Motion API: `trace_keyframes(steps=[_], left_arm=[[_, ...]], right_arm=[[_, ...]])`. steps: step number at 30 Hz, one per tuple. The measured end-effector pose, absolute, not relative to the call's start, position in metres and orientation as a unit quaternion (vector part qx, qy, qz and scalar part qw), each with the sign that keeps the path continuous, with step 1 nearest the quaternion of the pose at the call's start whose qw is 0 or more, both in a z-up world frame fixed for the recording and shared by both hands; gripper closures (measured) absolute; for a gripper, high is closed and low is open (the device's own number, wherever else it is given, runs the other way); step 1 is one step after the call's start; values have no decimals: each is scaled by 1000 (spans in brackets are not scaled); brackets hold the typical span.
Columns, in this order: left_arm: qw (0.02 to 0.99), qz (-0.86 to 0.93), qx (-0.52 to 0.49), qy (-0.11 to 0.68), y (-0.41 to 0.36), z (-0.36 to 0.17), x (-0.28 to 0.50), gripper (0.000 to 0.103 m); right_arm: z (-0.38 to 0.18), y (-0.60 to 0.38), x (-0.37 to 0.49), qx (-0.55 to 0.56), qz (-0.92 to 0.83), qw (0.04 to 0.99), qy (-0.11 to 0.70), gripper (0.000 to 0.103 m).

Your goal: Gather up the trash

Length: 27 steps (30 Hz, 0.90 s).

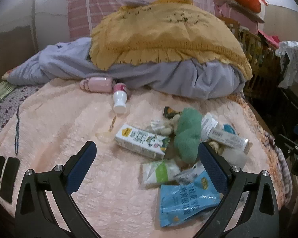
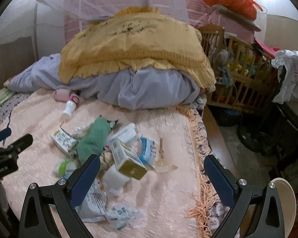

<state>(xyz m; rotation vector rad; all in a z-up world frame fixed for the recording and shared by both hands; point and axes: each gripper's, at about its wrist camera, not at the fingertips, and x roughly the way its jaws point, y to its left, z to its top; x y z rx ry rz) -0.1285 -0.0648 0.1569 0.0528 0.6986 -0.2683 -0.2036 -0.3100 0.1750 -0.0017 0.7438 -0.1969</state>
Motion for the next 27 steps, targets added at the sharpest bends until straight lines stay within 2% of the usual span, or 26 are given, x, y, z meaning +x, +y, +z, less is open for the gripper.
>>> trace_keyframes(steps=[8,12,14,22,27], left_arm=[[909,-169,31,380,-55,137,-124,1],[882,-234,20,409,-55,128,-128,1],[867,-268,18,419,-57,123,-132,1],[831,-350,87,424,-83,98,-134,1],[808,-383,132,428,-102,80,-131,1]], right_arm=[[147,-328,-192,49,-43,910,409,0],[141,-326,-173,67,-12,902,426,10],[138,-328,-158,87,11,895,437,12],[104,-337,-105,159,51,854,493,13],[85,-325,-89,143,53,840,521,16]])
